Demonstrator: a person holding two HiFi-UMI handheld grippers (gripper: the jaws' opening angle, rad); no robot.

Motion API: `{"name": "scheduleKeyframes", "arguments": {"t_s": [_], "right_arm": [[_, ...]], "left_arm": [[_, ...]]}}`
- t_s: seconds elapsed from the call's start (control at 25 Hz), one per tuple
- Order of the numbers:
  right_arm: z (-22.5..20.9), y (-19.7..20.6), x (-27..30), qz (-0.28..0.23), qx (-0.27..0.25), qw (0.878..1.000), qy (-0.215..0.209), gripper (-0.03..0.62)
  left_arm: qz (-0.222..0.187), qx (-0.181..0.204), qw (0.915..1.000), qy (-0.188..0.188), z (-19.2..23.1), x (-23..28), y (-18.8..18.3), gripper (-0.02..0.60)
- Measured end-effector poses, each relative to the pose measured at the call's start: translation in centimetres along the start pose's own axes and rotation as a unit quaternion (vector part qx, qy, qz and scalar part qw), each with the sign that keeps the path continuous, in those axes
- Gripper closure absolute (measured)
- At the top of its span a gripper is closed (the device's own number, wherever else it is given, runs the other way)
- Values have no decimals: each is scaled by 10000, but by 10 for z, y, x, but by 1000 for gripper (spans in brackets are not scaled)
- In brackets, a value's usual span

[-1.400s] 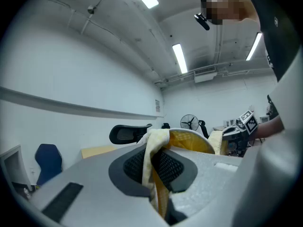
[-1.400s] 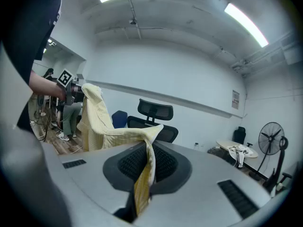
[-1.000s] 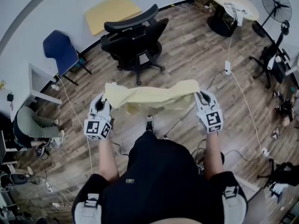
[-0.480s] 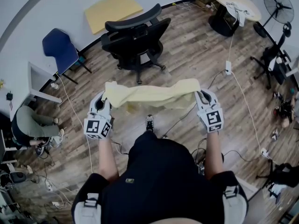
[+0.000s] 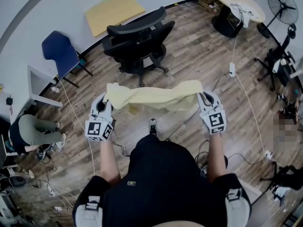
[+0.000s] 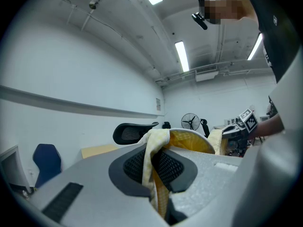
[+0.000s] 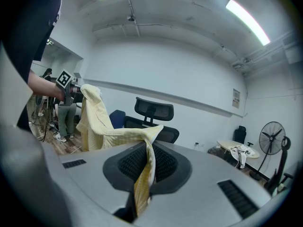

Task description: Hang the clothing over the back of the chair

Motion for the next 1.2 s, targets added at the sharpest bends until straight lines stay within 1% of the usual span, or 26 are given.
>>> {"name": "scheduleKeyframes", "arguments": {"t_s": [0.24,0.72,0.92,1.2], "right_arm": [[2,-6,18,4,18,10000,61,587],[1,-14,52,20,6,9998,216,586],[1,-21,72,9,25,9996,297,587],[-2,-29,94,69,33,9992,402,587]], "left_arm": [[-26,39,10000,63,19,13,4,571],[22,-17,9999,150,49,38,19,571],[-9,10,9998,214,67,54,23,571],[-18,-61,9995,316,87,79,33,571]]}}
Point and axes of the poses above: the fingertips, and each gripper's own axes: x forward along the fingers, z to its left, y out of its underside, the point moved 2 cm from there along -x, backward along the fingers, and after that the axes turned 10 degrees about x, right-handed, at the moved point
